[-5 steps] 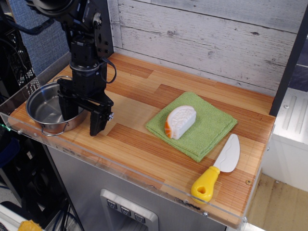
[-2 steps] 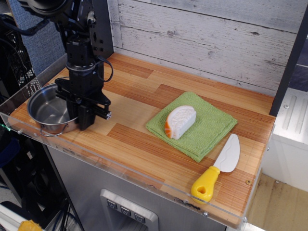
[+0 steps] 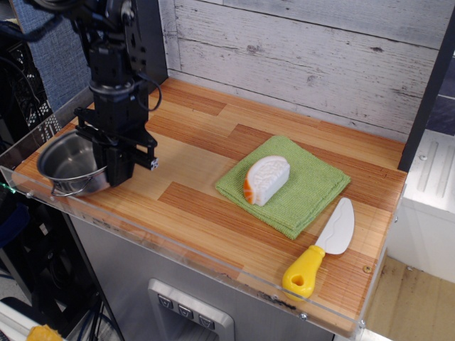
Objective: Move the mixing bowl next to the green towel.
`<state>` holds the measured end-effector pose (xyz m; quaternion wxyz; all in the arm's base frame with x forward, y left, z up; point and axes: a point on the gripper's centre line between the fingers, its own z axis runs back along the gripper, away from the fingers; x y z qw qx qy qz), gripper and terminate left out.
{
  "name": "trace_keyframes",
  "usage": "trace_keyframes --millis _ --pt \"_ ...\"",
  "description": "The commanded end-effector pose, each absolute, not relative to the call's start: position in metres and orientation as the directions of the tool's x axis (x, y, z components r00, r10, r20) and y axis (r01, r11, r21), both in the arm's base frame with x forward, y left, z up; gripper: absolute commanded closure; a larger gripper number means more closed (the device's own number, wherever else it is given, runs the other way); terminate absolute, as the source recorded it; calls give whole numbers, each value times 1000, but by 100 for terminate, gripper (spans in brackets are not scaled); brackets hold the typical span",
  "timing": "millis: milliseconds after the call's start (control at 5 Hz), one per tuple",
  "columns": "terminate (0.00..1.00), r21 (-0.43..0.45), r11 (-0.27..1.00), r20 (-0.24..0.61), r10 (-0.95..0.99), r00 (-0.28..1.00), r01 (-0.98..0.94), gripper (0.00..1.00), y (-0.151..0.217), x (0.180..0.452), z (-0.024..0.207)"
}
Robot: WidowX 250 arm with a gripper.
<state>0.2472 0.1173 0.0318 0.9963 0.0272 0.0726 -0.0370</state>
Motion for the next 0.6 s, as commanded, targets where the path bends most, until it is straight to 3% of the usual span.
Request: trace_keyframes --millis 0,200,400 --pt "0 51 993 57 -109 992 106 100 115 285 113" --pt "0 25 993 71 -120 990 119 100 113 314 109" --pt "0 16 992 37 -125 992 124 100 107 341 86"
